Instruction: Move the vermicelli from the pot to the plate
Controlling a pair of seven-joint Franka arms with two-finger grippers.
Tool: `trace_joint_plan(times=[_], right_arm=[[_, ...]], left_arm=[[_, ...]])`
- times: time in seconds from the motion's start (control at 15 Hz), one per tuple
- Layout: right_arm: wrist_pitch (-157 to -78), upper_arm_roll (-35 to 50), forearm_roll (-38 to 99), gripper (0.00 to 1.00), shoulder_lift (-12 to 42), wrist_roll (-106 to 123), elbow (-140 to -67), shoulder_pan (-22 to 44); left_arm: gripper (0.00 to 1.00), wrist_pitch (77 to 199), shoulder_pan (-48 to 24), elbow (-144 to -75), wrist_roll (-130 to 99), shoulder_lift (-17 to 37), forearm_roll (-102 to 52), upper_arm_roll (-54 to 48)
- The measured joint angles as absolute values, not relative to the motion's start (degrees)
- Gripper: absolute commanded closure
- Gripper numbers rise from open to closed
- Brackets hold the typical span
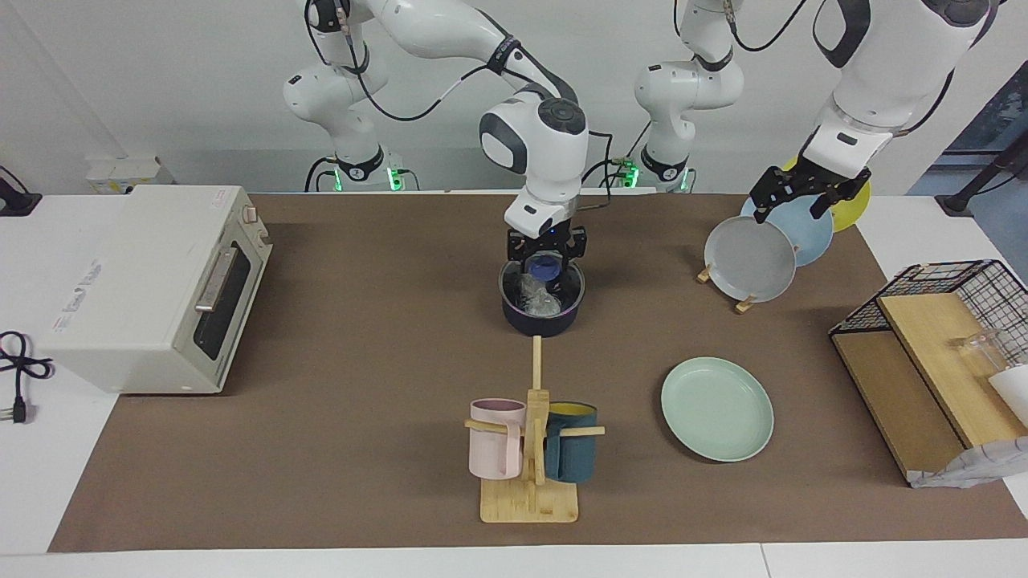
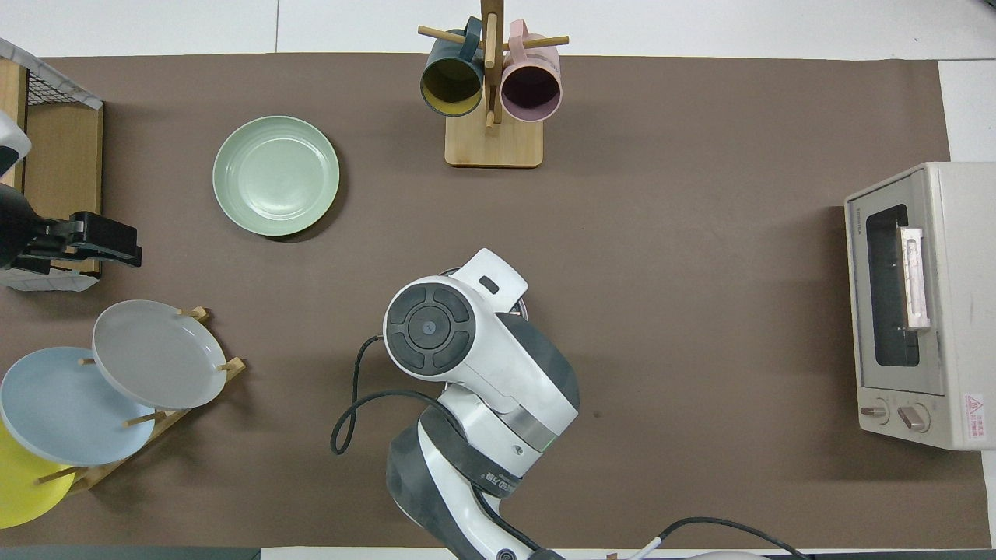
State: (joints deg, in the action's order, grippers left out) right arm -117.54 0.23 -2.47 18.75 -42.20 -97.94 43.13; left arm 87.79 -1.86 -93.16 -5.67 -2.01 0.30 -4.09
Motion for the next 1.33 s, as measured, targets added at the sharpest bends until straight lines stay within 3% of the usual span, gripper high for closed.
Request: trace_joint_plan(times=[0.13,0.6,0.87,1.07,1.33], right_arm=[[-117.6,0.2,-2.5,0.54,18.7,-42.2,-98.0,43.1],[-117.4,0.2,-3.2,0.54,18.5,-42.2,-97.4,43.1],[-113.4,-0.3,-4.2,0.54,17.8,-39.0,-94.0,42.3],[-109.7,-0.6,-4.2,0.54,16.1,-30.8,-93.4,37.6],[-107.4,-0.8,-4.2,0.54,14.2,-12.5,-95.7,26.1]], left_arm=[[0.0,87.8,-1.9,-93.2,-5.7,-2.0,0.3,-4.1],[0.0,87.8,-1.9,-93.2,-5.7,-2.0,0.3,-4.1],[0.0,87.8,-1.9,-93.2,-5.7,-2.0,0.3,-4.1],[0.0,87.8,-1.9,-93.2,-5.7,-2.0,0.3,-4.1],[0.0,87.8,-1.9,-93.2,-5.7,-2.0,0.3,-4.1]])
